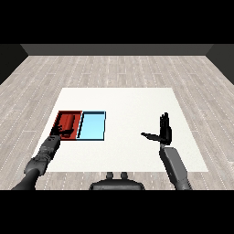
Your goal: Pick the red can and put it in the red box
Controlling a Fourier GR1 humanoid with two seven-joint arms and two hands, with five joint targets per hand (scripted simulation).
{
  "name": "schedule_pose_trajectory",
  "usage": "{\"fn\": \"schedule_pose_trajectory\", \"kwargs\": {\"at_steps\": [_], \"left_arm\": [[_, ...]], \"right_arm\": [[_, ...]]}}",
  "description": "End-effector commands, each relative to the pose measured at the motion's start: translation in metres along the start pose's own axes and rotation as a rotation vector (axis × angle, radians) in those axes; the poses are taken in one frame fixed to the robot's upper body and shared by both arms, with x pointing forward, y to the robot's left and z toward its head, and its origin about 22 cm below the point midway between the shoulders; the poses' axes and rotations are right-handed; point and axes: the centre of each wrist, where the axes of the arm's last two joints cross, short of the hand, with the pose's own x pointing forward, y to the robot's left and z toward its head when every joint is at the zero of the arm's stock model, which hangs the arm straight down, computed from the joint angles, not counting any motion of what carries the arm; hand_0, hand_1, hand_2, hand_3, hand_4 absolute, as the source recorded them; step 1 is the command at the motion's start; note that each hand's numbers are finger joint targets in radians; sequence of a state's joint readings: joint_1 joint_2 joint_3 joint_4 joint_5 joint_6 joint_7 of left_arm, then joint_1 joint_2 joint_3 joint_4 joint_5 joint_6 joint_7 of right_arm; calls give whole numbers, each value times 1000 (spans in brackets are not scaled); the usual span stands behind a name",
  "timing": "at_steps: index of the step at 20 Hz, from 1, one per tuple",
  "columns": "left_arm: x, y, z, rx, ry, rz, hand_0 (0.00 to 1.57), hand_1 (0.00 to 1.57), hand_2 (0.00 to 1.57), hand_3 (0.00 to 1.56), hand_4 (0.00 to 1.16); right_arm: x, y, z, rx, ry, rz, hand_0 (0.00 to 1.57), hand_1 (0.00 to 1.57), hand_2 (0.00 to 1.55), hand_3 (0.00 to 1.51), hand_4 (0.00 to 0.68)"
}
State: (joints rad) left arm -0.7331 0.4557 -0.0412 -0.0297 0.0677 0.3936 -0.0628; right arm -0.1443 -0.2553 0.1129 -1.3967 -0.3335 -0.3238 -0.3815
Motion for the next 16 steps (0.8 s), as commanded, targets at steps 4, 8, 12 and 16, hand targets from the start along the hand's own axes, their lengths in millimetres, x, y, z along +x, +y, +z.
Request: {"fn": "schedule_pose_trajectory", "kwargs": {"at_steps": [4, 8, 12, 16], "left_arm": [[-4, -7, 3, 61, -104, 49, 0, 0, 0, 0, 0], [42, 5, -1, 35, -340, 244, 0, 0, 0, 0, 0], [55, 21, -3, -73, -537, 400, 670, 670, 381, 0, 0], [65, -5, 12, -172, -701, 502, 0, 0, 0, 0, 0]], "right_arm": [[-2, 12, -1, 15, -1, -39, 0, 0, 0, 0, 0], [8, 12, -3, 30, -46, -64, 0, 0, 0, 0, 0], [17, 0, 2, 52, -54, -72, 0, 0, 0, 0, 0], [14, 2, 11, 137, -56, -68, 0, 0, 0, 0, 0]]}}
